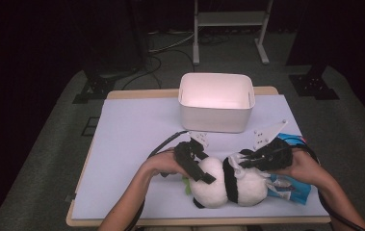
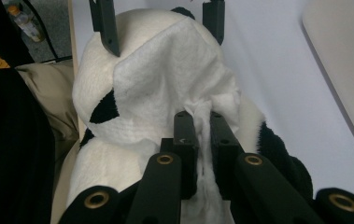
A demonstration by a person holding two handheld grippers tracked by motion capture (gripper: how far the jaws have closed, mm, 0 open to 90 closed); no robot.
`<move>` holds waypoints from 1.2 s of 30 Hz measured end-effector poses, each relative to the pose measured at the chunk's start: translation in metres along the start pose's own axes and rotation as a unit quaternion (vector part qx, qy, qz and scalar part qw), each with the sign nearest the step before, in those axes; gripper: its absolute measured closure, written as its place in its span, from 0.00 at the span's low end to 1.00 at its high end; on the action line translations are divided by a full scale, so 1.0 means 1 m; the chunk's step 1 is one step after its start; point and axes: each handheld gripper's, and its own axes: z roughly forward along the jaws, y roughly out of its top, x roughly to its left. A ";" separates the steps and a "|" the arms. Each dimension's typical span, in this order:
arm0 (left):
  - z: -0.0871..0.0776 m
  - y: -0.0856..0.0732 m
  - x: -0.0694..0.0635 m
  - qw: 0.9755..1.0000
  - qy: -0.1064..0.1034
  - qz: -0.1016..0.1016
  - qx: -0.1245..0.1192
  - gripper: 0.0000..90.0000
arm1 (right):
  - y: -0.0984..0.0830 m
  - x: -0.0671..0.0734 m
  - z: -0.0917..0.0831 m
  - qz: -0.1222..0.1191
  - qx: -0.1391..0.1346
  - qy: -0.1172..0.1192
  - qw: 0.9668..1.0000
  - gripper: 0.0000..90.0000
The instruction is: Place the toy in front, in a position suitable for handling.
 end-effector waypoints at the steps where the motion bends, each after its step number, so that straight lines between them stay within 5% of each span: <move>1: -0.002 0.000 0.001 1.000 0.000 0.001 0.000 0.20 | 0.000 -0.001 0.000 0.000 0.000 -0.002 1.000 0.93; 4: -0.007 -0.001 0.001 1.000 0.008 0.011 -0.007 0.38 | 0.002 -0.005 -0.001 0.006 -0.007 -0.007 1.000 0.93; 11: -0.022 0.005 -0.001 0.997 0.060 0.041 -0.003 0.43 | 0.011 -0.012 -0.002 0.006 -0.012 -0.015 1.000 0.93; 15: -0.037 0.012 -0.005 0.991 0.116 0.072 0.009 0.43 | 0.023 -0.022 -0.002 0.003 -0.017 -0.027 0.999 0.93; 18: -0.044 0.011 -0.007 0.988 0.131 0.083 0.013 0.42 | 0.029 -0.027 0.000 0.001 -0.016 -0.023 1.000 0.93; 28: -0.042 -0.005 -0.018 0.986 0.140 0.093 -0.005 0.41 | 0.012 -0.025 -0.013 0.018 -0.023 -0.019 0.999 0.93; 36: -0.039 -0.008 -0.028 0.983 0.151 0.102 0.003 0.40 | 0.023 -0.022 -0.009 0.006 -0.016 -0.023 1.000 0.93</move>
